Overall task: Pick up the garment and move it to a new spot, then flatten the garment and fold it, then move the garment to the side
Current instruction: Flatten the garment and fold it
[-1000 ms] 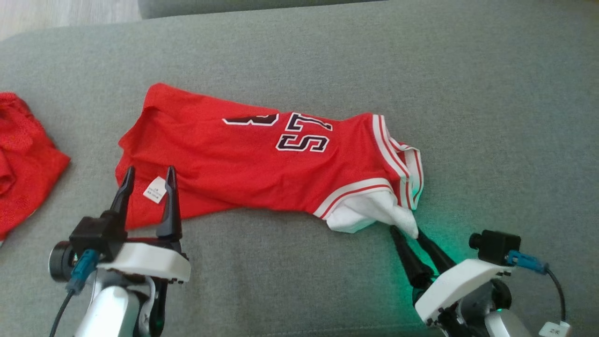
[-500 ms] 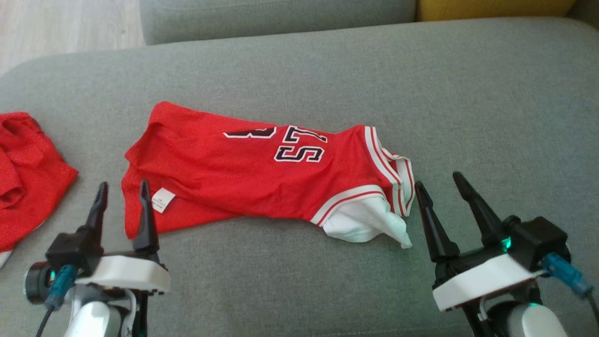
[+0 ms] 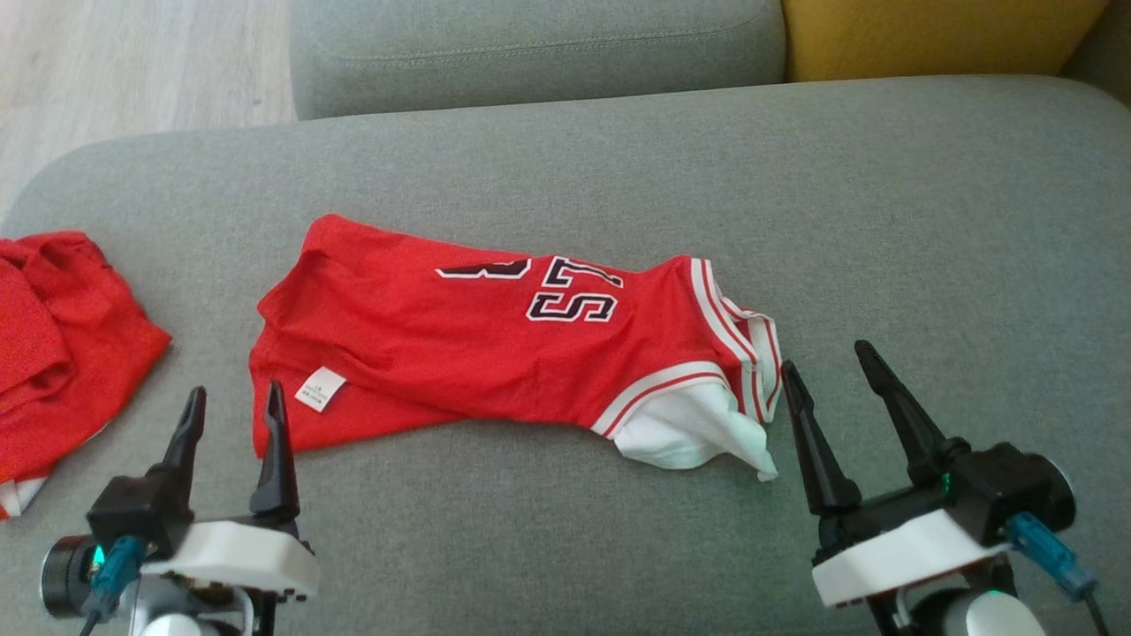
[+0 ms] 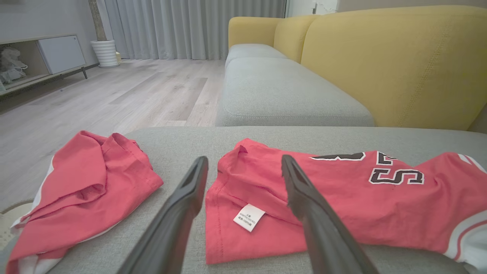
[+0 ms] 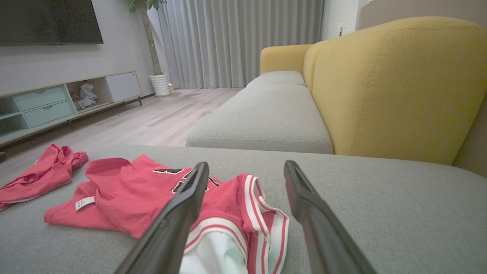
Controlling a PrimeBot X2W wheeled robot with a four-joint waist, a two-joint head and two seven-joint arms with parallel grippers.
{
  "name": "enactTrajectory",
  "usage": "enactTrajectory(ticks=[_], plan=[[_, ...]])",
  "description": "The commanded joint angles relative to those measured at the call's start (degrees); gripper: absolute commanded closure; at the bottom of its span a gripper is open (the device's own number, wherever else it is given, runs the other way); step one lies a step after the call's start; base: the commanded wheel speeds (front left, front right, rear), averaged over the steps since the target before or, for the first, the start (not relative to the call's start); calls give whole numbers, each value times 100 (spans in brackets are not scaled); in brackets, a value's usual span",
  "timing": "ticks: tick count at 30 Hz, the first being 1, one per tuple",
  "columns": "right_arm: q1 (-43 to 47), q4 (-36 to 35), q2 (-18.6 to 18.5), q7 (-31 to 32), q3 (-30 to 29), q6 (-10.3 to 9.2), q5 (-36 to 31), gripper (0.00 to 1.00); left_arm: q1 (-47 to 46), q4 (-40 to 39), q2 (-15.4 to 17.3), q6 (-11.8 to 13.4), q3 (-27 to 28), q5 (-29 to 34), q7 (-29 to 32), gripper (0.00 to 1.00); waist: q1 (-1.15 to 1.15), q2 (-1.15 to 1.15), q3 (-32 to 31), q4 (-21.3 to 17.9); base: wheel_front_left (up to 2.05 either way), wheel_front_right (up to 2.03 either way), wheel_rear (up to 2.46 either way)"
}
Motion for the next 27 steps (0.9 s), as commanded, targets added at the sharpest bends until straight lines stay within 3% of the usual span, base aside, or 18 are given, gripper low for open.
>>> enactTrajectory(ticks=[1, 8, 14, 18, 27], plan=[[-115, -168, -18, -41, 112, 43, 30, 0, -188, -241, 143, 41, 190, -2, 19, 0, 0, 0, -1, -3, 0, 0, 0], [-130, -142, -8, -44, 107, 43, 51, 0, -164, -307, 203, 62, 191, -22, 101, 0, 0, 0, 52, -9, 0, 0, 0], [-184, -164, -4, -46, 68, 43, 55, 0, -353, -73, 280, -96, 148, -89, 153, 0, 0, 0, 258, 29, 0, 0, 0], [-281, -201, -2, -77, 45, 43, 84, 0, -766, 340, 285, -299, 115, -242, 278, 0, 0, 0, 533, 51, 0, 0, 0], [-624, -133, -1, -222, 58, 43, 207, 0, -2038, 1971, 320, -1065, 266, -945, 538, 0, 0, 0, 1123, 32, 0, 0, 0]])
